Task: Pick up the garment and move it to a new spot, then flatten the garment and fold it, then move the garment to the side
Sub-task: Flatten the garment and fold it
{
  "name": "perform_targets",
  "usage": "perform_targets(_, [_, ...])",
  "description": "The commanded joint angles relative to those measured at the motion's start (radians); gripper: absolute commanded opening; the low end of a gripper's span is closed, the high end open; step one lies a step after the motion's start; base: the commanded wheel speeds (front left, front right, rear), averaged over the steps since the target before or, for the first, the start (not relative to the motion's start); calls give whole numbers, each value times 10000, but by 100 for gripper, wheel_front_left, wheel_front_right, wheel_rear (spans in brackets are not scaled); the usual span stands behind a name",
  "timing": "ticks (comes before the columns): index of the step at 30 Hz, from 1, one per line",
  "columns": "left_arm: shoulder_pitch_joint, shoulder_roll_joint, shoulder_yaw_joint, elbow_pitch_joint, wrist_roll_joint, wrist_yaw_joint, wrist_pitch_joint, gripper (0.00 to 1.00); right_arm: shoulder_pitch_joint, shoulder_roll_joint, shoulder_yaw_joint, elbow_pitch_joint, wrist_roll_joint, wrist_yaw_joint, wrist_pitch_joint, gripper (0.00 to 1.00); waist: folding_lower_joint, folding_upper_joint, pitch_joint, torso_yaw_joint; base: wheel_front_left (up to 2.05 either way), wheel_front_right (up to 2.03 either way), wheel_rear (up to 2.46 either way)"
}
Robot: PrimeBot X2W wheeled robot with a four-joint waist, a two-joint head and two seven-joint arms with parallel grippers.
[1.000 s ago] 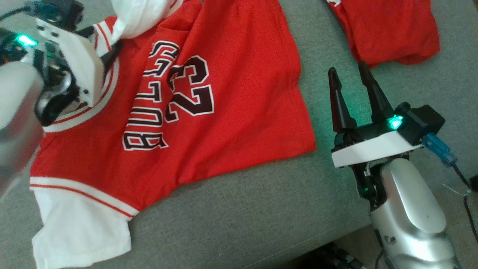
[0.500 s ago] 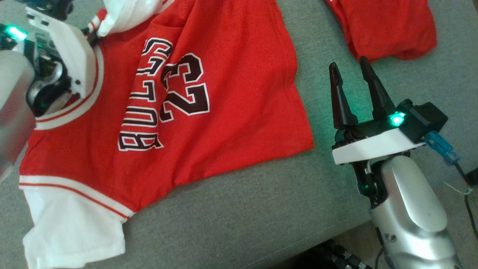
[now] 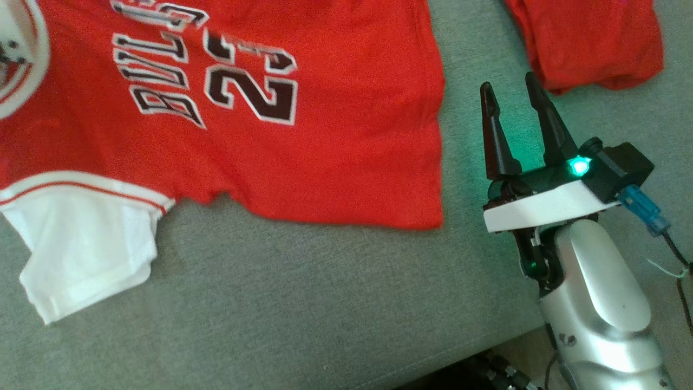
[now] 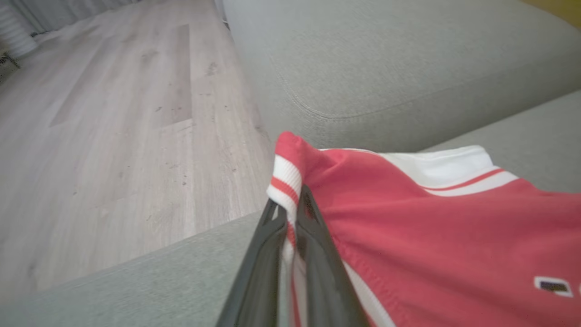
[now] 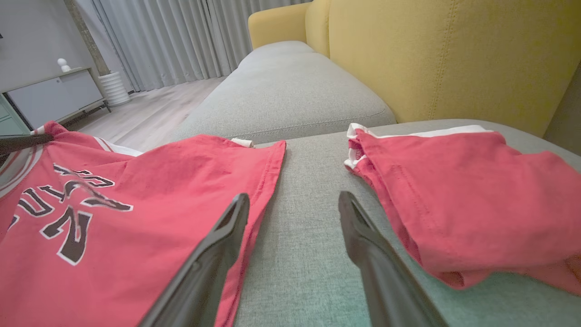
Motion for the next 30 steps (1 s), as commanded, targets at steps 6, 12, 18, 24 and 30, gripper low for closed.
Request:
perform_targets(6, [-808,254,726,737,-71,365,-1050,0,-149,53,151,-386,-103,-7,-19,100,-1,0,77,149,0,0,0])
perform_targets(12, [-905,18,792,1442,-122,243,-1594,100,-168,53,161,-447,-116,-7,40,100,-1,0,47,400,0,0,0])
perform_targets(18, [-745,-279,672,1758,-45,-107,-2222,100,-138,53,79,-422,-197,-7,77,100,-1,0,-386,850,0,0,0])
perform_targets(24, [-372,-578,606,1698,13,-491,-2863,100,-21,53,-83,-298,-362,-7,153,100,-1,0,-1077,1399,0,0,0])
perform_targets(30, [639,-976,700,1087,80,-743,-3171,100,317,53,-360,-144,-481,-7,279,100,-1,0,-2013,2181,0,0,0])
